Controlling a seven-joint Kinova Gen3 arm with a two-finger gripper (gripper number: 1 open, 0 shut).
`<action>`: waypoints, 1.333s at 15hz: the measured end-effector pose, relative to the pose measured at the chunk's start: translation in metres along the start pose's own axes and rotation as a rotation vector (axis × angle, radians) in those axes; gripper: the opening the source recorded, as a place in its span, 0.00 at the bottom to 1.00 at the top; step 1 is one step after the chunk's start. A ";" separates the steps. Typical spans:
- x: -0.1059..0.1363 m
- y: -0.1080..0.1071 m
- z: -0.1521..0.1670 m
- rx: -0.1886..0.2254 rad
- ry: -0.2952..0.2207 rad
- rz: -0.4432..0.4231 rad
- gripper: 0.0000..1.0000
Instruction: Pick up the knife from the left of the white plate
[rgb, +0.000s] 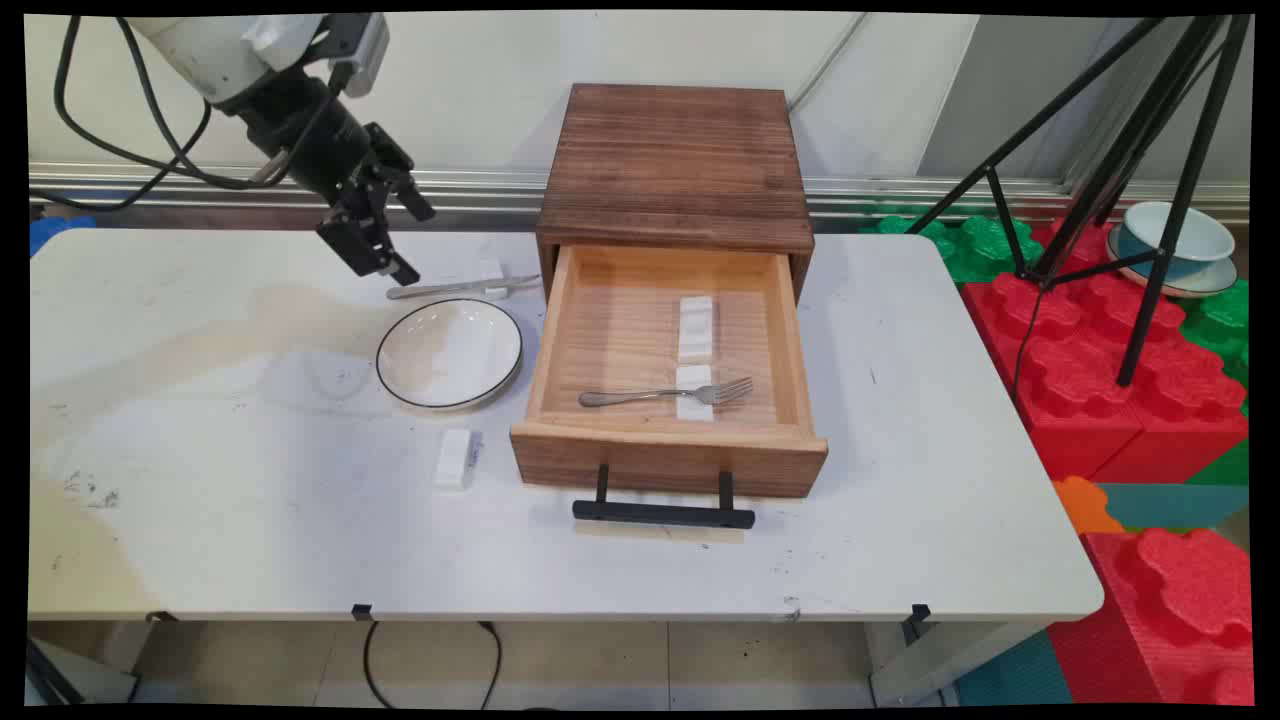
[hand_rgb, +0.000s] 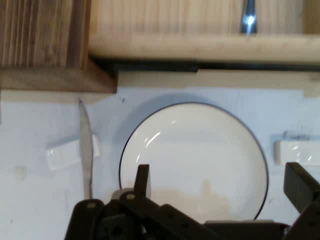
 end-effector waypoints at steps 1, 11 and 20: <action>-0.007 -0.004 0.004 0.004 -0.016 0.005 1.00; -0.052 -0.050 0.053 0.052 -0.110 0.034 1.00; -0.068 -0.083 0.097 0.065 -0.155 0.076 1.00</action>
